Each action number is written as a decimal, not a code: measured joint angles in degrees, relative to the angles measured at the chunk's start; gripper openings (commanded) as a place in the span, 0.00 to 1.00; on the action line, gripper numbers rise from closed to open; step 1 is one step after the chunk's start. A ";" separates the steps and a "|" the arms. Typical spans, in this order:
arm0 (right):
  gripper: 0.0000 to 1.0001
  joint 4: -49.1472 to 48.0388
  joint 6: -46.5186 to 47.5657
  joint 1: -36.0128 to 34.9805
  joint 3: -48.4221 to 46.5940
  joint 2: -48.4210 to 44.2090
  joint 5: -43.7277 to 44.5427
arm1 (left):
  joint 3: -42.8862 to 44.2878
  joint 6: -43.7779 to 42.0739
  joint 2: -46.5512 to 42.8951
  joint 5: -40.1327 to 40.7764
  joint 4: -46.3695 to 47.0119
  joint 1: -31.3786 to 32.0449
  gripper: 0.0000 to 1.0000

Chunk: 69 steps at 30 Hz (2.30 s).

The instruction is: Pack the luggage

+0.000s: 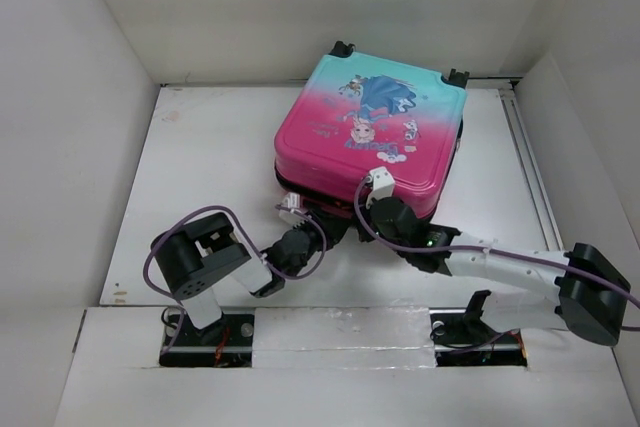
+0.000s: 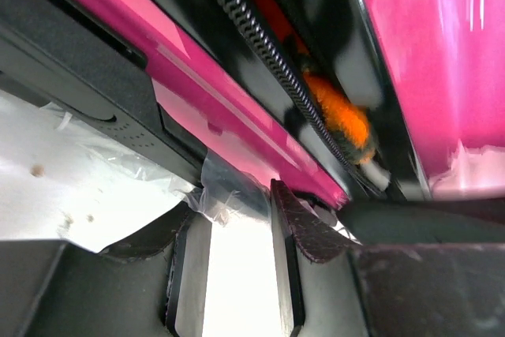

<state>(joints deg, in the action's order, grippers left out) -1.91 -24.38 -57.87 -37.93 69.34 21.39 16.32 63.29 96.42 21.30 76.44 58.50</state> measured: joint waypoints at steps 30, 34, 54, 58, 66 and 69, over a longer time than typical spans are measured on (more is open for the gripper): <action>0.42 -23.23 -22.18 -6.19 2.89 13.27 31.85 | 1.16 -0.98 0.98 -5.20 0.22 1.92 0.00; 0.59 -14.32 -31.34 -8.35 -0.48 11.85 36.87 | 1.07 -2.23 0.87 -9.01 -0.48 4.13 0.00; 0.72 -12.09 -10.01 0.44 10.03 -19.61 32.54 | 1.07 -4.33 -1.11 -10.19 -1.29 5.64 0.00; 0.67 -15.54 -7.02 0.79 11.45 -31.98 29.70 | 1.05 -5.68 -5.35 -8.11 -1.68 5.64 0.00; 0.14 -1.18 -3.76 3.39 4.28 -27.58 23.82 | 2.12 -15.26 -31.30 5.84 -17.25 5.27 0.66; 0.02 3.61 -0.90 8.74 -1.22 -27.32 22.14 | 7.82 -18.69 -40.00 10.78 -24.70 1.51 0.80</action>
<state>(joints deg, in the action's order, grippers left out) 1.69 -25.28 -49.12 -39.16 42.02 43.53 24.14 44.60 56.42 32.08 51.75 60.01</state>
